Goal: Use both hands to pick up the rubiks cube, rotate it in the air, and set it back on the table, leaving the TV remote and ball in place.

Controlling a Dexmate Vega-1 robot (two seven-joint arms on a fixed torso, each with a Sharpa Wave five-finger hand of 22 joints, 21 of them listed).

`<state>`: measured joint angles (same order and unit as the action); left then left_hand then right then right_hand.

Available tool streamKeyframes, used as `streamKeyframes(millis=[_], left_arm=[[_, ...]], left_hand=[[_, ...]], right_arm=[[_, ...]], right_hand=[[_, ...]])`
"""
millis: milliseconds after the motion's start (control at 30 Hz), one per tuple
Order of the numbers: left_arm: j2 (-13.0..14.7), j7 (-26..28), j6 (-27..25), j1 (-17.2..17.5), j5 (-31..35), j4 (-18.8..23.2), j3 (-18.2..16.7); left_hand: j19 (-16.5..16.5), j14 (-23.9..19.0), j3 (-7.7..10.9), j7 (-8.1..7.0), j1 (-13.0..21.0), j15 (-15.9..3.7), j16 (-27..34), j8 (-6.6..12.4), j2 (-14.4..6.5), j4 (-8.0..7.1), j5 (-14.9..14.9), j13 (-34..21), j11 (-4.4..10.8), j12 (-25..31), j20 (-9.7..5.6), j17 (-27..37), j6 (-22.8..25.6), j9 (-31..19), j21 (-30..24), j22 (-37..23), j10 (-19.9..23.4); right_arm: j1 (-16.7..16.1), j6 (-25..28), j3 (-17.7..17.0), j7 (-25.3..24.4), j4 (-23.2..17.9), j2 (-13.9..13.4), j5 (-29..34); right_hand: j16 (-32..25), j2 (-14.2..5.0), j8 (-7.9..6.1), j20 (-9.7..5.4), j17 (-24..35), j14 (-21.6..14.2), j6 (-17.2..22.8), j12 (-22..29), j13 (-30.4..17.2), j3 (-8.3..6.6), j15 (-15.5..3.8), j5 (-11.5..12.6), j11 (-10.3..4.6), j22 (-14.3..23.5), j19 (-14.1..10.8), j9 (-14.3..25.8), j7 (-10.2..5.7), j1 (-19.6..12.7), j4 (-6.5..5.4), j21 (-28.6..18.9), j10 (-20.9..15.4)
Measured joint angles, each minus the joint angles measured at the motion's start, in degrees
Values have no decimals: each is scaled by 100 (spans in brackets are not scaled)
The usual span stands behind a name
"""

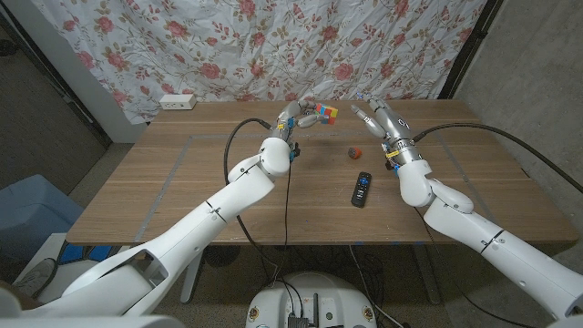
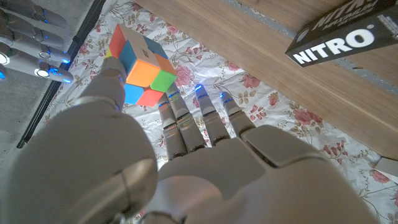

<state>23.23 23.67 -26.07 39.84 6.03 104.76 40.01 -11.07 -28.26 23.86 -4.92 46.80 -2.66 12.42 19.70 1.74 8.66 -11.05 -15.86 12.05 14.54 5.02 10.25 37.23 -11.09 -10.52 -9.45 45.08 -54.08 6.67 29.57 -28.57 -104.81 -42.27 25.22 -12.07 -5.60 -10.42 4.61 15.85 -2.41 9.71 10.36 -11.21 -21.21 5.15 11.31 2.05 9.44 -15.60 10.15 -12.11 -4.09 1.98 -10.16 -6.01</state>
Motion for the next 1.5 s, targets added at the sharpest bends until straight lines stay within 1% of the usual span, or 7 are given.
streamKeyframes(millis=[267, 500, 667, 933, 1300, 1433, 1500], left_arm=[[14, -50, 234, -71, -119, -138, 24], [18, -99, 410, -131, -196, -256, 46], [19, -128, 499, -163, -228, -315, 61], [21, -140, 574, -192, -244, -369, 68], [24, -146, 648, -222, -250, -444, 78], [13, -145, 679, -234, -245, -477, 85], [3, -145, 690, -239, -241, -502, 90]], left_hand=[[0, 0, -7, -10, -23, 0, 0, -3, -23, 7, 0, 2, 12, -1, 0, 0, -11, 1, 0, 0, -51], [0, 0, -23, -10, -74, 0, 0, -23, -17, 23, 0, 3, 11, -36, 0, 0, -11, 3, 0, 0, -51], [0, 0, -23, -10, -73, 0, 0, -24, -18, 23, 0, 4, 2, -40, 0, 0, -11, 5, 0, -31, -60], [0, 0, -30, -18, -49, 0, 0, -27, -41, 31, 2, 7, 1, -53, -1, 0, -19, 5, 0, -14, -60], [0, 0, -31, -15, -33, 0, 0, -47, -55, 31, 3, 22, -19, -63, 0, 0, -16, 1, 0, -14, -80], [0, 0, -47, -15, -33, 0, 0, -49, -55, 47, 3, 22, -19, -63, 0, 0, -16, 1, 0, -15, -80], [0, 0, -47, -15, -33, 0, 0, -53, -55, 47, 3, 23, -20, -63, 0, 0, -16, 1, 0, -14, -80]], right_arm=[[30, 129, 90, 50, -73, 0, 168], [71, 224, 162, 171, -128, 0, 268], [110, 252, 205, 247, -132, -3, 318], [162, 261, 261, 332, -128, -3, 363], [193, 361, 314, 399, -125, 33, 411], [193, 426, 330, 427, -146, 46, 432], [195, 453, 336, 434, -152, 48, 441]], right_hand=[[0, 0, 0, 40, 26, 58, 75, 0, 0, 0, -3, 0, -1, 0, 39, 0, -31, 0, 0, 0, 82], [-1, 0, -41, 62, 26, 130, 126, 0, 0, 0, 69, 0, -72, 0, 61, 0, -19, 0, 0, 0, 153], [-1, 0, -41, 72, 26, 140, 176, 0, 0, 0, 58, 0, -104, 0, 70, 0, -29, 0, 0, 0, 184], [-2, 0, -66, 30, 25, 140, 227, 0, 16, 0, 58, 0, -104, 0, 111, 0, -40, 0, 0, 0, 183], [-4, 0, -66, 70, 52, 183, 380, 7, 29, -24, 41, 0, -135, 0, 153, 0, -49, 0, -25, 0, 214], [-5, 0, -66, 51, 53, 201, 411, 26, 29, -24, 59, 0, -134, 0, 172, 0, -19, 0, -25, 0, 214], [-5, 0, -106, 51, 53, 201, 432, 26, 29, -24, 59, 0, -134, 0, 172, 0, -41, 0, -25, -1, 214]])
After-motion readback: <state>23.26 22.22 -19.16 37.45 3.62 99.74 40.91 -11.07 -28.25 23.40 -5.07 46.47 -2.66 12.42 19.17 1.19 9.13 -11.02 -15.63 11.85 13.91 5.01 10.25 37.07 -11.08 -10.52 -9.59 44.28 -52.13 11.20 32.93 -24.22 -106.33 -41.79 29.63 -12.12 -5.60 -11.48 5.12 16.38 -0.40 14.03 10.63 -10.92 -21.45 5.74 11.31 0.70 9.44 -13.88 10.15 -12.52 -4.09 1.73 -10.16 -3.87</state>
